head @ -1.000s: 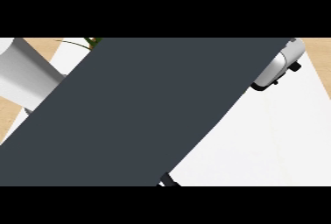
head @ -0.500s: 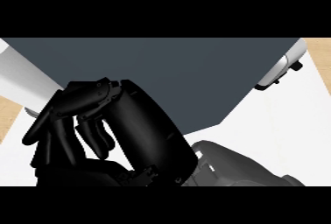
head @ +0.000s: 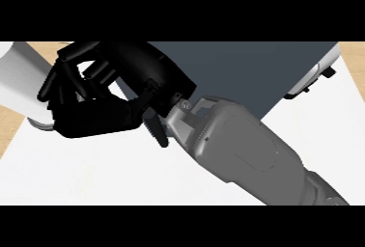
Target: Pick up the wine, place it into the cabinet and close the cabinet
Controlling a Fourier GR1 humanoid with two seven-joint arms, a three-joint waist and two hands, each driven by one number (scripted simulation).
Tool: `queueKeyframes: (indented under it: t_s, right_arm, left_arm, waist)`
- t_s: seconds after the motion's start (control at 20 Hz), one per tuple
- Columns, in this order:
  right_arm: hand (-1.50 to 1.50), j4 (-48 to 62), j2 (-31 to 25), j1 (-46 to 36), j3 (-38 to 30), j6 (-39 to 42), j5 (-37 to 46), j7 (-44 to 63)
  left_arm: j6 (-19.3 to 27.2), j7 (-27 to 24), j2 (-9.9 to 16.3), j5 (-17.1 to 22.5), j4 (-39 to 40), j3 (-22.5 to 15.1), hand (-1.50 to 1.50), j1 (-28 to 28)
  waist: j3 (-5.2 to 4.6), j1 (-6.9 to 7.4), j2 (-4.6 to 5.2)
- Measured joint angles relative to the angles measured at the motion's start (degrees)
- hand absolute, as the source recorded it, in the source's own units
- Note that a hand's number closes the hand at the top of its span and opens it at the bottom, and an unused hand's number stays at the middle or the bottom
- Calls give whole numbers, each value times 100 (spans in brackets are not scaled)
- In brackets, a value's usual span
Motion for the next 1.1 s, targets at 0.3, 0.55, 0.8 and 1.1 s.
queueKeyframes:
  t_s: [0.3,0.55,0.8,1.1]
  right_arm:
    - [150,861,-17,-162,147,1732,-1011,394]
    - [150,1793,-1,-413,93,2632,-1515,415]
    - [150,2481,-1,-688,-35,3070,-2036,243]
    - [150,3098,10,-867,-174,3779,-2269,-177]
  left_arm:
    - [-138,142,-88,-22,100,201,-150,27]
    - [-322,315,-226,-60,287,413,-150,64]
    - [-496,502,-342,-88,404,697,-150,140]
    - [-575,700,-622,-237,479,860,-150,103]
  waist:
    - [-5,9,14]
    - [-4,-64,-3]
    - [6,-94,-36]
    - [-25,-112,-91]
